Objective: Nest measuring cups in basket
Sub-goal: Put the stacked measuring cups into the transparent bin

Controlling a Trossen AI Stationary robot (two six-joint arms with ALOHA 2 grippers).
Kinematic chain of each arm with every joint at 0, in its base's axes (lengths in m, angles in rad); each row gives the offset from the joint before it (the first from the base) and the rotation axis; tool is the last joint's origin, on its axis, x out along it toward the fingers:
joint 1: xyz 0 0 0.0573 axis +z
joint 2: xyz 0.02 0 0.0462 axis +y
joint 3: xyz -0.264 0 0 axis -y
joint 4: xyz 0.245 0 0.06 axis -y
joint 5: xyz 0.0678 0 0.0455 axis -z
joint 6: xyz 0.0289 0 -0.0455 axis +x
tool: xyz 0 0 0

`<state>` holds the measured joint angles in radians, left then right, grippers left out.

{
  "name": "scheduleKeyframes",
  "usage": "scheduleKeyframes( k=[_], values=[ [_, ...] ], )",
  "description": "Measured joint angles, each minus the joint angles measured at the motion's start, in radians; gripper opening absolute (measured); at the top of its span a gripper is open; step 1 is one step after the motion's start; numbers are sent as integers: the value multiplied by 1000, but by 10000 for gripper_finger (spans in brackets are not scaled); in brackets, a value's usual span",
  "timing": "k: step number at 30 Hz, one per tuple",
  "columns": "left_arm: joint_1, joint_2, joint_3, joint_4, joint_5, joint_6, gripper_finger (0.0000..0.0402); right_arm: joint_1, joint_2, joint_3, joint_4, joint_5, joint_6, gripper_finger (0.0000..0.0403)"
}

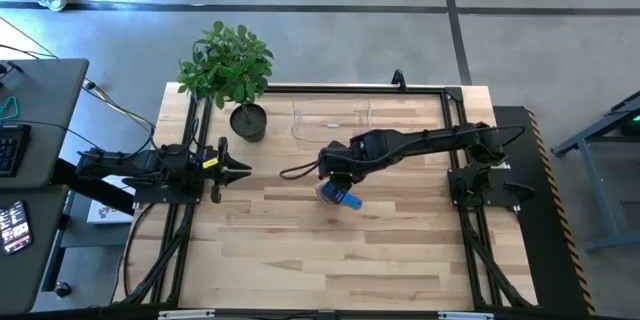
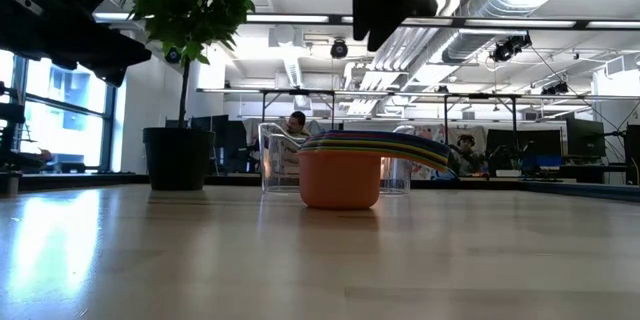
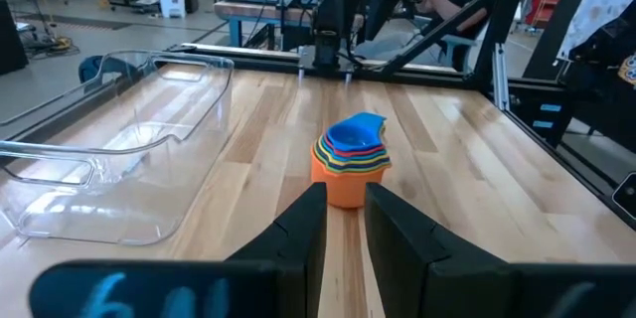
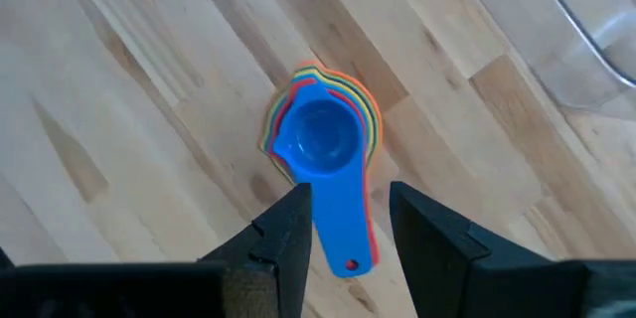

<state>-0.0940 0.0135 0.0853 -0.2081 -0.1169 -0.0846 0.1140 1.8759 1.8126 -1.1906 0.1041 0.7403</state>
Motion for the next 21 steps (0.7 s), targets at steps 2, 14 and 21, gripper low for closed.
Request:
scheduleKeyframes(
  k=[2,14,21],
  values=[
    [0,0,0,0,0,0,62,-3,0,0,-8,-3,-42,129],
    [0,0,0,0,0,0,62,-3,0,-18,-54,-17,-265,129],
    [0,0,0,0,0,0,62,11,1,-91,-51,-57,-367,131]
  ],
)
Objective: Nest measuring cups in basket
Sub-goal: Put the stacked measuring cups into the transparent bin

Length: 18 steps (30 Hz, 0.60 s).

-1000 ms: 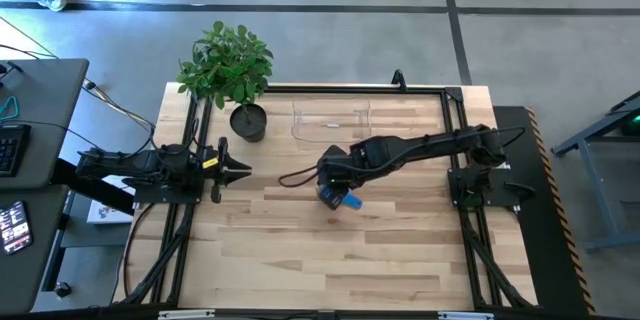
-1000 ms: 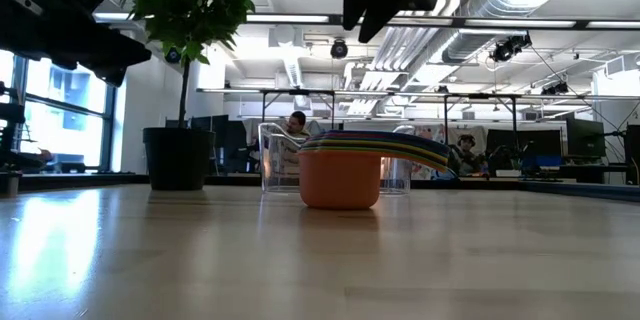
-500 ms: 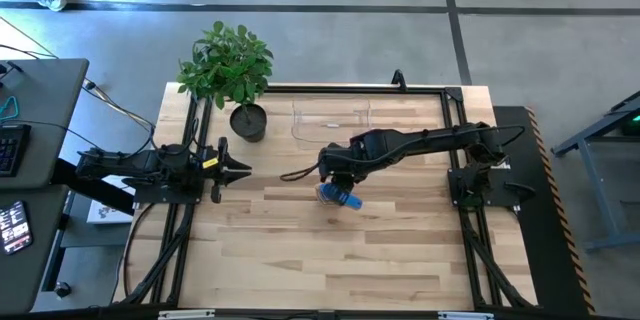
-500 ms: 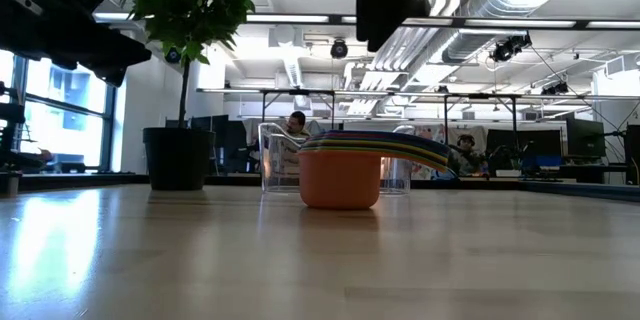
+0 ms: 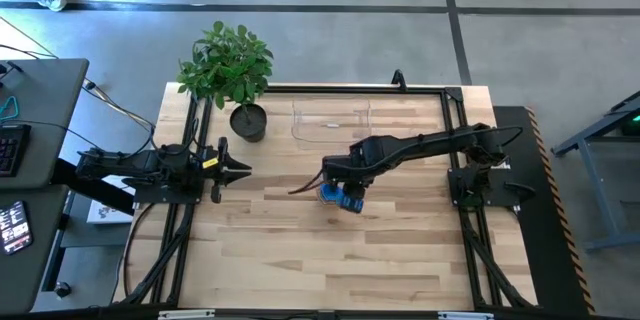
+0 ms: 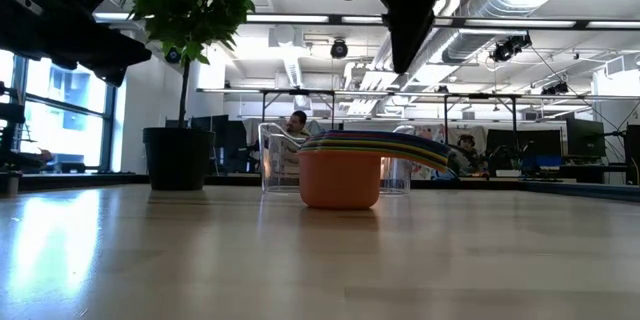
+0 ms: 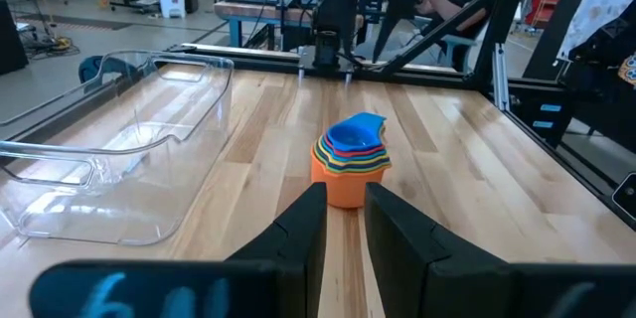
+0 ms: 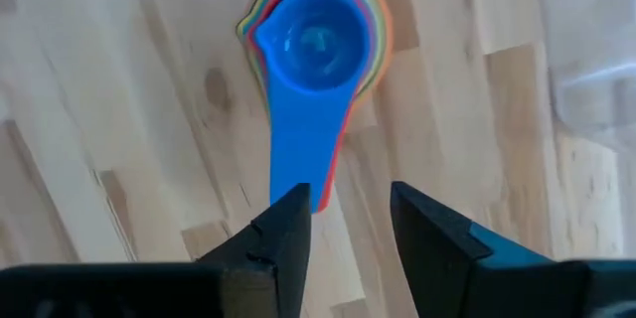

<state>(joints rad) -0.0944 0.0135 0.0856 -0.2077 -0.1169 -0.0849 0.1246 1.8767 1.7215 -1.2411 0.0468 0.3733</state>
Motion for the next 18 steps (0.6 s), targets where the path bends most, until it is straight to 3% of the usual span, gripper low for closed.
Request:
scheduleKeyframes(
  k=[18],
  values=[
    [0,0,0,0,0,0,62,7,0,-262,308,-78,-10,287]
  ],
)
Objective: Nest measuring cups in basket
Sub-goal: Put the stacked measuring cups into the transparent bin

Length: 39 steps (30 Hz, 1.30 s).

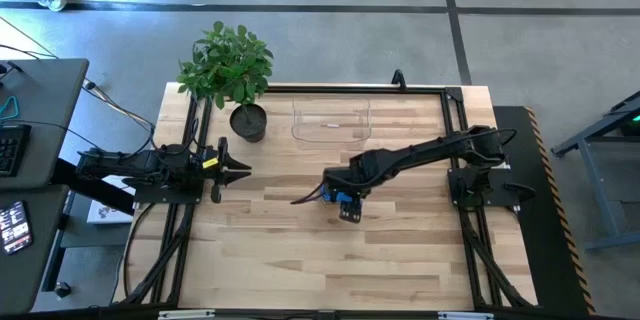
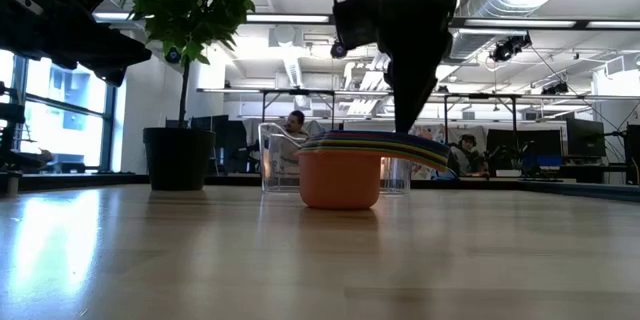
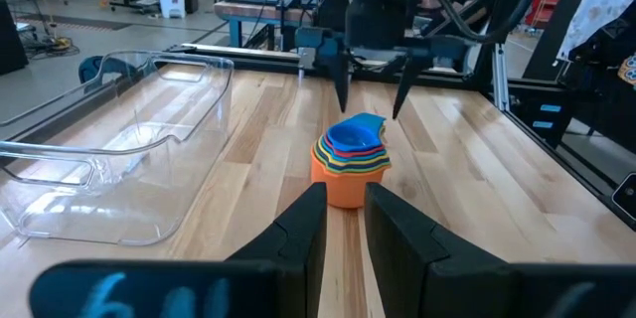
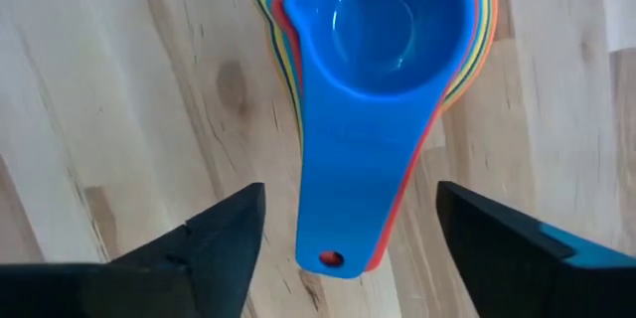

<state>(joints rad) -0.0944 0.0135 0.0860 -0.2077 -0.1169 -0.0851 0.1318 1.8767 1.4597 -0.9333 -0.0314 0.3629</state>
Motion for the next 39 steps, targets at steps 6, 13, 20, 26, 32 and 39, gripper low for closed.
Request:
scheduleKeyframes(
  k=[6,13,20,26,32,39],
  values=[
    [0,0,0,0,0,0,62,8,0,-20,39,15,3,314],
    [0,0,0,0,0,0,62,13,21,-20,76,48,3,341],
    [0,0,0,0,0,0,62,13,68,-20,85,67,43,343],
    [0,0,0,0,0,0,62,13,70,-20,77,83,61,336],
    [0,0,0,0,1,0,62,17,107,-20,82,73,80,302],
    [0,0,0,0,1,0,62,26,109,-20,87,79,134,230]
  ],
)
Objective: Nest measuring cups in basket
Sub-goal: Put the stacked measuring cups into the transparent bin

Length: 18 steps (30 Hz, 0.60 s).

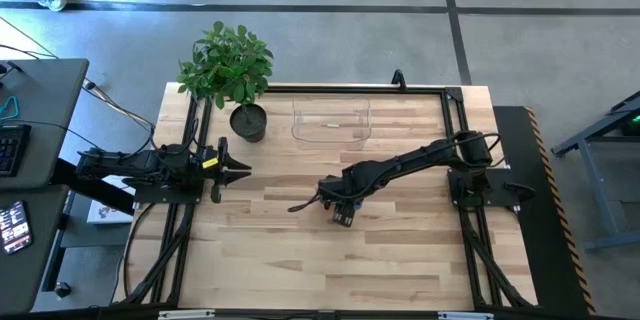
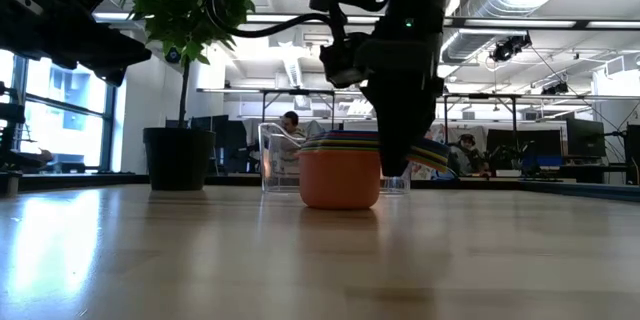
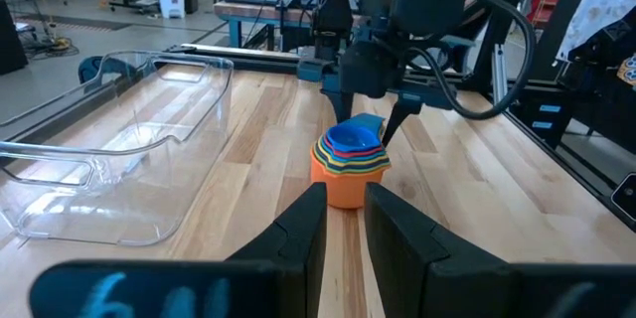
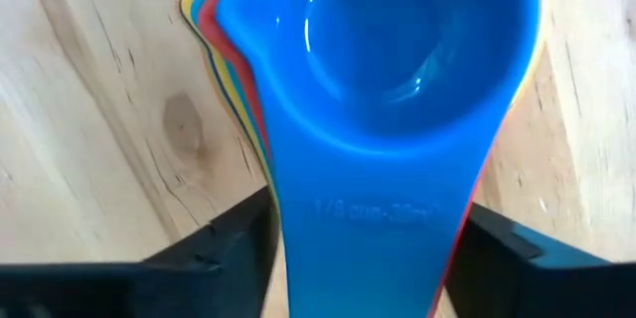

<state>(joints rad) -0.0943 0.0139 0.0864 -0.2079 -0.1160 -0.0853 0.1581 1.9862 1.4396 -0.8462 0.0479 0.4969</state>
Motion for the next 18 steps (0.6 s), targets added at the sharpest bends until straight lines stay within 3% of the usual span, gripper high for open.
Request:
scheduleKeyframes(
  k=[7,18],
  values=[
    [0,0,0,0,0,0,62,1,0,0,-2,-6,27,136],
    [0,0,0,0,0,0,62,1,0,0,-2,-31,49,131]
  ],
)
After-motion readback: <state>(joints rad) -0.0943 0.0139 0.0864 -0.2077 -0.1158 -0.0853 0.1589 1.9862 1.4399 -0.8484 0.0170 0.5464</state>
